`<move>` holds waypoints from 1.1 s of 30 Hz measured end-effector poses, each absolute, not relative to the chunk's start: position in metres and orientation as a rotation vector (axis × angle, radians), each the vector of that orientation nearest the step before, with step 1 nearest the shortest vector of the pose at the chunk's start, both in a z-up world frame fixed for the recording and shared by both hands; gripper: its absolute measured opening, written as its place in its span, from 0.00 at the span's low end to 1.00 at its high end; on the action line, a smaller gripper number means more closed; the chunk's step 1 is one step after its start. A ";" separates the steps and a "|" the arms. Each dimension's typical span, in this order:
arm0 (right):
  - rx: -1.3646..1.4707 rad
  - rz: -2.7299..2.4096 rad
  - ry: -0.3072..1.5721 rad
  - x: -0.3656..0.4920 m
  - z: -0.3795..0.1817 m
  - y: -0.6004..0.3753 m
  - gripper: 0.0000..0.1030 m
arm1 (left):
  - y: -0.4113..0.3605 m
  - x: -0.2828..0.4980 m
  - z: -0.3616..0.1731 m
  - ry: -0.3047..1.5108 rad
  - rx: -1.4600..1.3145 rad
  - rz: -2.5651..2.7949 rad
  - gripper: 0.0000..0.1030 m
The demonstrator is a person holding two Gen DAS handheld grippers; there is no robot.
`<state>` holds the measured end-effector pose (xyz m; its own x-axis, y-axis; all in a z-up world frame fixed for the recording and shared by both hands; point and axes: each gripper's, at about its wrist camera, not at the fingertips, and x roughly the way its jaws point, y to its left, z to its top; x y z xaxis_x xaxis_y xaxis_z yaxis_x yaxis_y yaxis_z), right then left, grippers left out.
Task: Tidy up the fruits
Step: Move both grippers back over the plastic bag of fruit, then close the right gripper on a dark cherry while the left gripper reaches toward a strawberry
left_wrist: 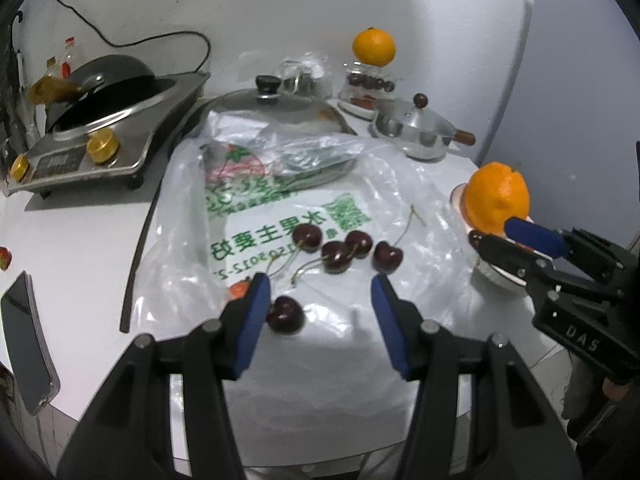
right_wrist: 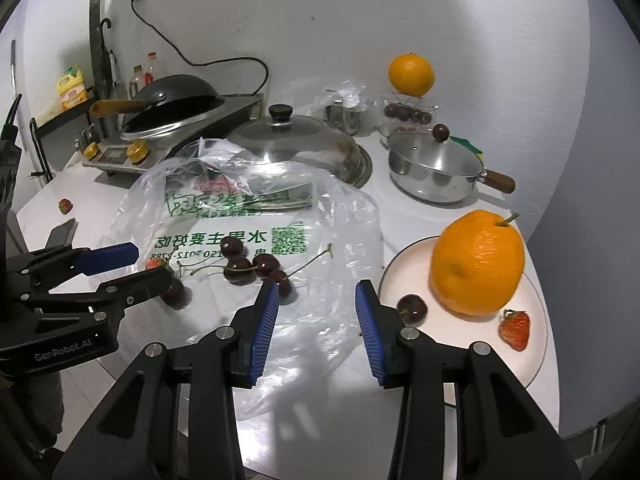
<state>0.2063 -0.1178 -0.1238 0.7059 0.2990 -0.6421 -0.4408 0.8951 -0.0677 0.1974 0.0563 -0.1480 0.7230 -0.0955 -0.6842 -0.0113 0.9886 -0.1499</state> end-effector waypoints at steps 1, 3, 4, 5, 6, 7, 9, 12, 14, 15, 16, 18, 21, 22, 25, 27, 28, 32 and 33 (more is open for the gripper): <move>-0.224 0.416 0.674 0.207 -0.125 -0.116 0.41 | 0.058 0.198 -0.149 0.763 -0.148 -0.047 0.53; -0.224 0.421 0.682 0.209 -0.128 -0.113 0.41 | 0.061 0.198 -0.152 0.766 -0.148 -0.046 0.53; -0.223 0.424 0.687 0.210 -0.130 -0.110 0.41 | 0.062 0.199 -0.153 0.767 -0.149 -0.044 0.53; -0.223 0.427 0.690 0.211 -0.131 -0.109 0.41 | 0.064 0.199 -0.154 0.768 -0.150 -0.042 0.53; -0.223 0.430 0.694 0.212 -0.133 -0.108 0.41 | 0.065 0.200 -0.155 0.771 -0.152 -0.040 0.53; -0.223 0.432 0.696 0.213 -0.134 -0.107 0.41 | 0.067 0.201 -0.157 0.776 -0.154 -0.036 0.53; -0.224 0.439 0.701 0.215 -0.136 -0.105 0.41 | 0.068 0.202 -0.160 0.783 -0.154 -0.034 0.53; -0.223 0.446 0.709 0.219 -0.140 -0.103 0.41 | 0.069 0.205 -0.165 0.790 -0.149 -0.029 0.53; -0.220 0.450 0.714 0.222 -0.142 -0.102 0.41 | 0.070 0.205 -0.168 0.796 -0.147 -0.024 0.53; -0.218 0.453 0.716 0.223 -0.143 -0.102 0.41 | 0.071 0.206 -0.170 0.801 -0.146 -0.021 0.53; -0.217 0.457 0.717 0.224 -0.144 -0.101 0.41 | 0.073 0.207 -0.171 0.805 -0.146 -0.014 0.53; -0.214 0.466 0.722 0.226 -0.146 -0.100 0.41 | 0.076 0.208 -0.172 0.805 -0.149 -0.005 0.53; -0.211 0.479 0.728 0.231 -0.150 -0.097 0.41 | 0.084 0.210 -0.172 0.808 -0.153 0.019 0.53; -0.209 0.483 0.730 0.232 -0.151 -0.096 0.41 | 0.087 0.210 -0.172 0.810 -0.149 0.029 0.53; -0.207 0.497 0.734 0.235 -0.154 -0.093 0.41 | 0.094 0.210 -0.175 0.821 -0.137 0.053 0.53; -0.206 0.503 0.737 0.237 -0.156 -0.091 0.41 | 0.100 0.211 -0.177 0.827 -0.135 0.065 0.53; -0.206 0.505 0.738 0.238 -0.156 -0.090 0.41 | 0.102 0.211 -0.178 0.830 -0.134 0.072 0.53; -0.204 0.508 0.744 0.241 -0.159 -0.089 0.41 | 0.107 0.212 -0.181 0.836 -0.125 0.090 0.53; -0.204 0.507 0.747 0.241 -0.160 -0.089 0.41 | 0.107 0.212 -0.182 0.840 -0.119 0.091 0.53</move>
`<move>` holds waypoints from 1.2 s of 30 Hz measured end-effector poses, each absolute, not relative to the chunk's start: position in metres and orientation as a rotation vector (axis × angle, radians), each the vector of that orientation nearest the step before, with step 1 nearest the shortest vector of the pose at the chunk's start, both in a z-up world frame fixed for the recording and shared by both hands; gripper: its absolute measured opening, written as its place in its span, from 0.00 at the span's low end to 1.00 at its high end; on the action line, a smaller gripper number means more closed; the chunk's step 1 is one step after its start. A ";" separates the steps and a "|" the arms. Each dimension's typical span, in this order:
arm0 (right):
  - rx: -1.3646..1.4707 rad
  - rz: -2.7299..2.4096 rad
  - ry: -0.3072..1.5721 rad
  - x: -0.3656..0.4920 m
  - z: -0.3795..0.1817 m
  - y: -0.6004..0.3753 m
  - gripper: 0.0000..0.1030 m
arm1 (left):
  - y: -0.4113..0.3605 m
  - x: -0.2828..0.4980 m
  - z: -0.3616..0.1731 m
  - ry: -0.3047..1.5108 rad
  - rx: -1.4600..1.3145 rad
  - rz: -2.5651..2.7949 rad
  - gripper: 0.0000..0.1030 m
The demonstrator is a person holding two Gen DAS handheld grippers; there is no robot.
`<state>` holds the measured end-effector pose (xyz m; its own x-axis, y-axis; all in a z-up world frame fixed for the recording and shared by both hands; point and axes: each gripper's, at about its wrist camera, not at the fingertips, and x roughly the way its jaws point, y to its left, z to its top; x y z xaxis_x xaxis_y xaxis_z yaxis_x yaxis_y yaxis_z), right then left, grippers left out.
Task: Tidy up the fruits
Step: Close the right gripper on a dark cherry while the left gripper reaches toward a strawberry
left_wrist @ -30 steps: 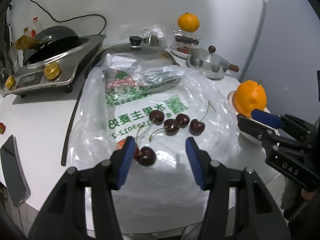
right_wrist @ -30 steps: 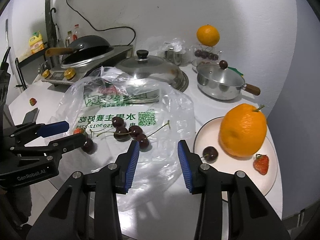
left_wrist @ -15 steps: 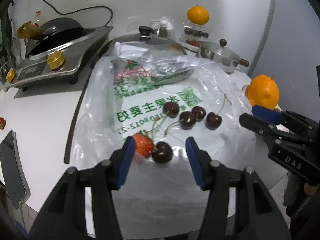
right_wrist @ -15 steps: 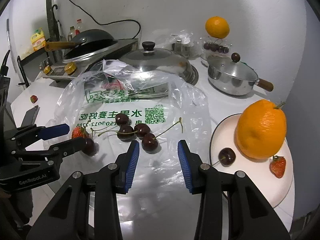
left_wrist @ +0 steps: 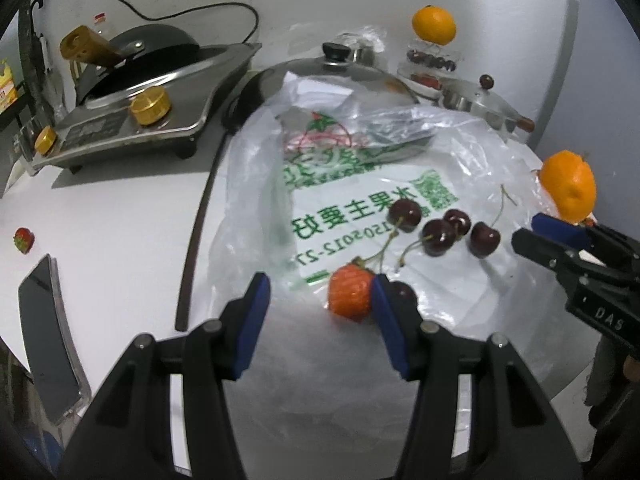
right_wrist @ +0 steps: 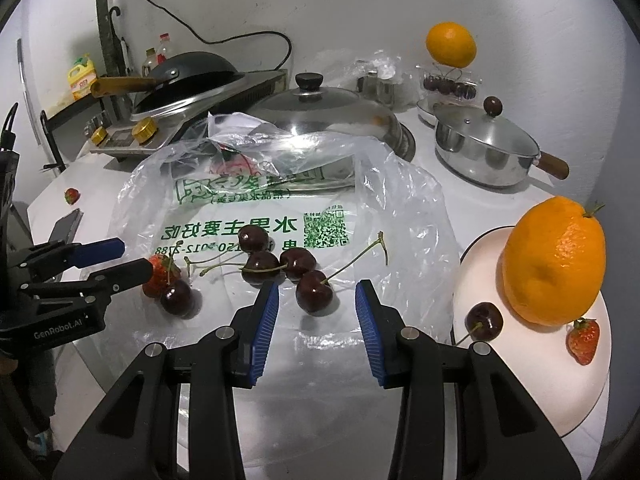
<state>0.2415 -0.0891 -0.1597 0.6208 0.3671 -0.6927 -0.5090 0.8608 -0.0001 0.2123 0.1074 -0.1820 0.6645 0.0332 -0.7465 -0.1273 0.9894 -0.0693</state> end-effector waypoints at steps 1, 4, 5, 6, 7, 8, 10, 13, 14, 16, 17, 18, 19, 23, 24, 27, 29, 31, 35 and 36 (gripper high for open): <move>-0.203 0.508 0.749 0.242 -0.161 -0.089 0.41 | 0.107 0.213 -0.183 0.843 -0.115 0.090 0.53; -0.201 0.506 0.750 0.243 -0.162 -0.089 0.41 | 0.103 0.214 -0.183 0.839 -0.081 0.088 0.53; -0.197 0.507 0.747 0.243 -0.161 -0.089 0.41 | 0.101 0.214 -0.182 0.838 -0.070 0.087 0.53; -0.193 0.507 0.746 0.244 -0.161 -0.090 0.41 | 0.099 0.215 -0.181 0.836 -0.055 0.087 0.53; -0.192 0.507 0.744 0.245 -0.161 -0.089 0.41 | 0.097 0.216 -0.180 0.829 -0.038 0.084 0.53; -0.193 0.509 0.745 0.246 -0.161 -0.089 0.41 | 0.095 0.216 -0.178 0.824 -0.029 0.080 0.53; -0.194 0.517 0.749 0.247 -0.162 -0.087 0.41 | 0.093 0.216 -0.175 0.808 -0.011 0.065 0.53; -0.181 0.534 0.760 0.247 -0.165 -0.083 0.41 | 0.091 0.217 -0.168 0.779 -0.002 0.043 0.53; -0.183 0.534 0.761 0.248 -0.165 -0.082 0.41 | 0.091 0.218 -0.167 0.771 -0.002 0.035 0.53; -0.182 0.538 0.767 0.248 -0.167 -0.080 0.41 | 0.090 0.219 -0.163 0.747 -0.011 0.005 0.53; -0.184 0.540 0.769 0.249 -0.168 -0.079 0.41 | 0.089 0.219 -0.161 0.738 -0.015 -0.009 0.53; -0.186 0.541 0.770 0.249 -0.169 -0.078 0.41 | 0.089 0.220 -0.160 0.730 -0.019 -0.024 0.53; -0.187 0.541 0.771 0.250 -0.169 -0.077 0.41 | 0.088 0.222 -0.158 0.721 -0.030 -0.052 0.53; -0.187 0.539 0.776 0.253 -0.170 -0.075 0.41 | 0.088 0.229 -0.163 0.735 -0.052 -0.079 0.53; -0.188 0.539 0.776 0.253 -0.171 -0.074 0.41 | 0.089 0.231 -0.166 0.743 -0.061 -0.083 0.53; -0.189 0.538 0.778 0.254 -0.171 -0.074 0.41 | 0.100 0.237 -0.176 0.795 -0.090 -0.050 0.53; -0.189 0.534 0.781 0.256 -0.172 -0.073 0.41 | 0.108 0.238 -0.183 0.825 -0.116 -0.030 0.53; -0.190 0.531 0.784 0.257 -0.173 -0.073 0.41 | 0.114 0.239 -0.188 0.842 -0.124 -0.019 0.53; -0.190 0.526 0.792 0.259 -0.175 -0.071 0.41 | 0.113 0.235 -0.188 0.839 -0.110 -0.030 0.53; -0.190 0.525 0.795 0.260 -0.175 -0.071 0.41 | 0.112 0.234 -0.188 0.840 -0.107 -0.033 0.53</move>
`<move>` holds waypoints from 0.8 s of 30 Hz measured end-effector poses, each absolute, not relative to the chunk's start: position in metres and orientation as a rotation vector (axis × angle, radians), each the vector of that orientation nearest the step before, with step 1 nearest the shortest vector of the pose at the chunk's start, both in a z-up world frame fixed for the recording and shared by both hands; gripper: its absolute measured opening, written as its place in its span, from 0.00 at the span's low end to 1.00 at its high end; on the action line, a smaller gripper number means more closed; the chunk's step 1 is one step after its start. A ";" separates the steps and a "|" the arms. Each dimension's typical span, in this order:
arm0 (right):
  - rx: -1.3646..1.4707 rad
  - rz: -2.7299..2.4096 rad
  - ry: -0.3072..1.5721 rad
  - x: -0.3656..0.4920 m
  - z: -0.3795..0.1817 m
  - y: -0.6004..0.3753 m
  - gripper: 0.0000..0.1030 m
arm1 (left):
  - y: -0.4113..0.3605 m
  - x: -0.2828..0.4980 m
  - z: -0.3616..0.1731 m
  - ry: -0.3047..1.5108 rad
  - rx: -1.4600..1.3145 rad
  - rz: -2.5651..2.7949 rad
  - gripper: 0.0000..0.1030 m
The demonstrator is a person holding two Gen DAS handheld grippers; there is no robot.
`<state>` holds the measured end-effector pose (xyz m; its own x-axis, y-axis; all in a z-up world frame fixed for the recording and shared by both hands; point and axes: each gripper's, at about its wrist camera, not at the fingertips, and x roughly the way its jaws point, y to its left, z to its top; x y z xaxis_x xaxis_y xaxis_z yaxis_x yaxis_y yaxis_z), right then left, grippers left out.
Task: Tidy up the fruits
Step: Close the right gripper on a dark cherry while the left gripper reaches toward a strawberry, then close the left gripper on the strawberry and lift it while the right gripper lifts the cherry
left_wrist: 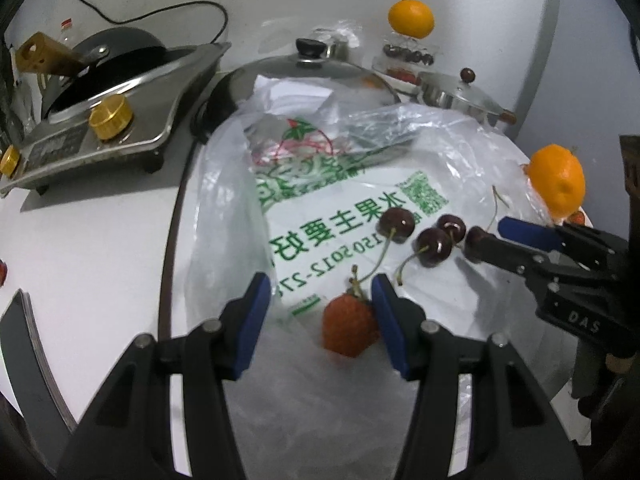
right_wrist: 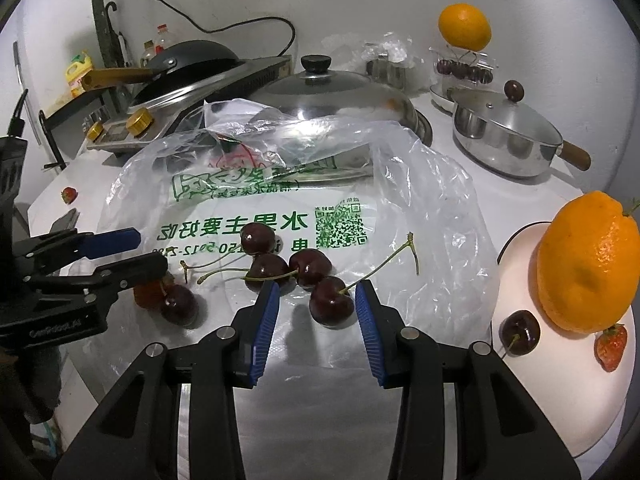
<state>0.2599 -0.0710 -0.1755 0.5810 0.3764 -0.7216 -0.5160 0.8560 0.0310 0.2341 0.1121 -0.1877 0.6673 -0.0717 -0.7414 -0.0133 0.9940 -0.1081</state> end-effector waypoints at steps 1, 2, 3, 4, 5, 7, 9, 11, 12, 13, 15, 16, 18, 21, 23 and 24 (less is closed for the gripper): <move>-0.189 0.524 0.797 0.261 -0.176 -0.071 0.41 | 0.112 0.233 -0.188 0.841 -0.107 -0.037 0.53; -0.185 0.522 0.802 0.262 -0.177 -0.071 0.41 | 0.112 0.232 -0.187 0.841 -0.107 -0.042 0.53; -0.181 0.518 0.806 0.263 -0.179 -0.071 0.41 | 0.111 0.230 -0.186 0.842 -0.105 -0.049 0.53; -0.176 0.513 0.812 0.265 -0.180 -0.072 0.41 | 0.111 0.229 -0.185 0.842 -0.100 -0.057 0.53; -0.174 0.510 0.815 0.265 -0.181 -0.072 0.41 | 0.110 0.227 -0.185 0.842 -0.094 -0.064 0.53; -0.171 0.502 0.824 0.267 -0.184 -0.073 0.41 | 0.109 0.226 -0.185 0.843 -0.085 -0.081 0.53; -0.171 0.497 0.830 0.269 -0.187 -0.073 0.40 | 0.109 0.225 -0.185 0.844 -0.089 -0.099 0.53; -0.180 0.494 0.834 0.270 -0.190 -0.072 0.38 | 0.111 0.224 -0.187 0.851 -0.099 -0.119 0.53; -0.185 0.493 0.834 0.270 -0.191 -0.071 0.35 | 0.111 0.223 -0.187 0.852 -0.098 -0.123 0.53; -0.189 0.493 0.836 0.270 -0.192 -0.071 0.33 | 0.112 0.222 -0.187 0.851 -0.093 -0.127 0.53; -0.194 0.488 0.834 0.270 -0.194 -0.071 0.32 | 0.112 0.219 -0.187 0.852 -0.084 -0.137 0.53; -0.191 0.486 0.833 0.270 -0.194 -0.071 0.29 | 0.111 0.219 -0.188 0.853 -0.076 -0.140 0.53; -0.195 0.483 0.830 0.270 -0.194 -0.071 0.27 | 0.110 0.217 -0.188 0.855 -0.063 -0.147 0.53; -0.196 0.484 0.827 0.270 -0.193 -0.071 0.27 | 0.109 0.215 -0.186 0.852 -0.046 -0.160 0.53; -0.194 0.484 0.824 0.269 -0.192 -0.072 0.27 | 0.108 0.214 -0.187 0.857 -0.028 -0.162 0.53; -0.195 0.484 0.821 0.268 -0.192 -0.072 0.27 | 0.108 0.214 -0.188 0.861 -0.018 -0.160 0.53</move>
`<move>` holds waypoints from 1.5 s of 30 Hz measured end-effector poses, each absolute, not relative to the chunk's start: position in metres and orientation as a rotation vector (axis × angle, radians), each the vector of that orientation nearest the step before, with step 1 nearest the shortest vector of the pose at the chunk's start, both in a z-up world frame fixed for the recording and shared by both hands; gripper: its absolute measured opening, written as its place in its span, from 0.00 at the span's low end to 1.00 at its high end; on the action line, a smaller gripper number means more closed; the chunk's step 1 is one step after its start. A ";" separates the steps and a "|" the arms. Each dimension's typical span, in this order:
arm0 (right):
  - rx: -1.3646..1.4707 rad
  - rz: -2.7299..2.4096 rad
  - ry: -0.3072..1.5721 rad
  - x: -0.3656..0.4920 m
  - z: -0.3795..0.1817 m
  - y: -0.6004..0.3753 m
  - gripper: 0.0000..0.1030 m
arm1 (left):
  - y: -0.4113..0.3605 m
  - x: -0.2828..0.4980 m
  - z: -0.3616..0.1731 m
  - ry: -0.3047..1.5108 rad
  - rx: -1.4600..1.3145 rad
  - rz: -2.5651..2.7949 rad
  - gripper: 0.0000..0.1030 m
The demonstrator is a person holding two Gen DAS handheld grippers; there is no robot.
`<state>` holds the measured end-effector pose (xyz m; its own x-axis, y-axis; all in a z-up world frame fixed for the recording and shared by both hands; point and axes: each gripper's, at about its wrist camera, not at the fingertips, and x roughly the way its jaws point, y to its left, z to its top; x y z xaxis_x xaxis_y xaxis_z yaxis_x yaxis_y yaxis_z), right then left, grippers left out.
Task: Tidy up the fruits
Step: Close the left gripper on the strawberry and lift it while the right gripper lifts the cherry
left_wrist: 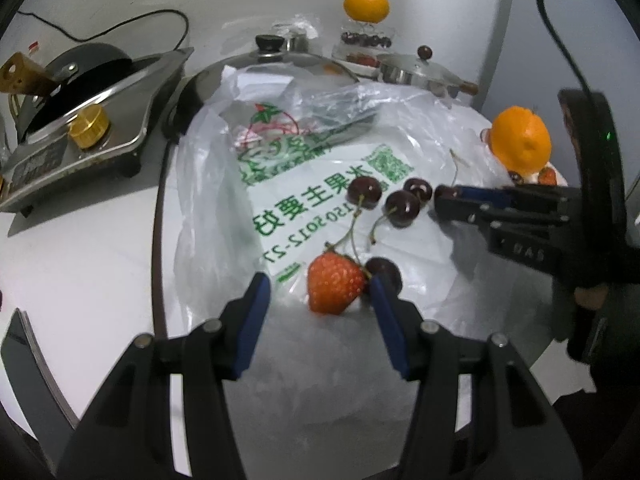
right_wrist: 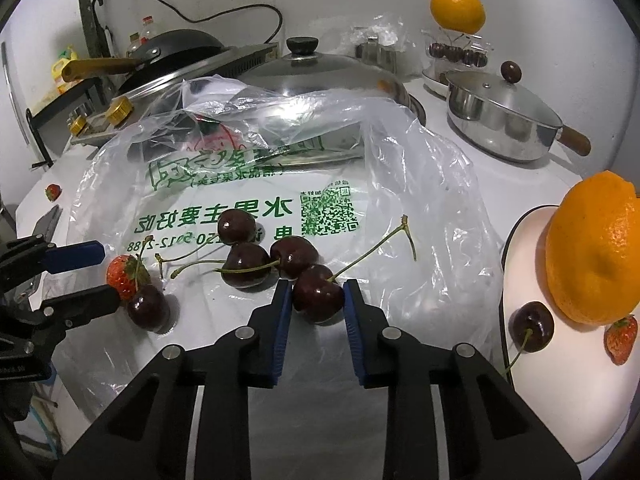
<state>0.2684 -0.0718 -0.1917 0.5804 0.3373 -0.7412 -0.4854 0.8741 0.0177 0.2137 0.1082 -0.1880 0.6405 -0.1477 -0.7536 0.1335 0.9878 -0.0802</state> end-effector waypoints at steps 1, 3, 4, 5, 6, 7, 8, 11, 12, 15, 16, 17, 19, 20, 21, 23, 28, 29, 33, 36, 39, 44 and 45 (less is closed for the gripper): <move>-0.196 0.484 0.818 0.267 -0.191 -0.072 0.27 | 0.108 0.213 -0.189 0.863 -0.008 -0.156 0.53; -0.198 0.486 0.812 0.266 -0.188 -0.071 0.27 | 0.109 0.213 -0.190 0.863 0.004 -0.149 0.53; -0.201 0.487 0.807 0.264 -0.187 -0.071 0.27 | 0.109 0.213 -0.190 0.863 0.012 -0.146 0.53; -0.202 0.488 0.804 0.264 -0.186 -0.071 0.27 | 0.108 0.213 -0.191 0.864 0.023 -0.145 0.52; -0.201 0.488 0.802 0.263 -0.185 -0.071 0.27 | 0.105 0.213 -0.191 0.866 0.039 -0.147 0.52; -0.201 0.488 0.799 0.263 -0.184 -0.071 0.27 | 0.102 0.214 -0.192 0.868 0.059 -0.151 0.52; -0.200 0.487 0.797 0.262 -0.183 -0.071 0.27 | 0.100 0.214 -0.192 0.869 0.074 -0.155 0.52; -0.196 0.482 0.792 0.260 -0.180 -0.072 0.27 | 0.095 0.216 -0.192 0.865 0.115 -0.160 0.52; -0.194 0.480 0.790 0.260 -0.179 -0.073 0.27 | 0.095 0.217 -0.192 0.864 0.122 -0.161 0.51; -0.189 0.475 0.786 0.258 -0.177 -0.076 0.27 | 0.093 0.219 -0.193 0.863 0.148 -0.169 0.45; -0.188 0.474 0.786 0.257 -0.177 -0.077 0.27 | 0.092 0.219 -0.193 0.861 0.151 -0.179 0.40; -0.186 0.472 0.786 0.257 -0.177 -0.078 0.27 | 0.092 0.219 -0.193 0.861 0.149 -0.190 0.35; -0.185 0.470 0.784 0.255 -0.176 -0.080 0.27 | 0.092 0.219 -0.192 0.858 0.137 -0.208 0.32; -0.185 0.470 0.782 0.255 -0.175 -0.080 0.27 | 0.092 0.220 -0.192 0.857 0.129 -0.214 0.28; -0.186 0.469 0.780 0.254 -0.175 -0.081 0.27 | 0.093 0.219 -0.192 0.856 0.118 -0.223 0.28; -0.184 0.468 0.776 0.253 -0.174 -0.082 0.27 | 0.095 0.220 -0.192 0.852 0.101 -0.231 0.28; -0.184 0.461 0.767 0.252 -0.171 -0.084 0.27 | 0.097 0.218 -0.189 0.846 0.090 -0.231 0.28; -0.184 0.461 0.764 0.251 -0.170 -0.084 0.27 | 0.097 0.217 -0.188 0.845 0.090 -0.230 0.28; -0.183 0.462 0.758 0.250 -0.167 -0.084 0.27 | 0.099 0.214 -0.182 0.834 0.081 -0.221 0.28; -0.180 0.465 0.749 0.248 -0.163 -0.084 0.27 | 0.099 0.211 -0.176 0.821 0.077 -0.214 0.28; -0.174 0.467 0.737 0.245 -0.158 -0.086 0.27 | 0.098 0.208 -0.168 0.806 0.072 -0.209 0.28; -0.168 0.470 0.715 0.240 -0.148 -0.090 0.27 | 0.095 0.207 -0.160 0.786 0.059 -0.198 0.28; -0.167 0.470 0.712 0.239 -0.147 -0.091 0.27 | 0.095 0.207 -0.159 0.782 0.057 -0.196 0.28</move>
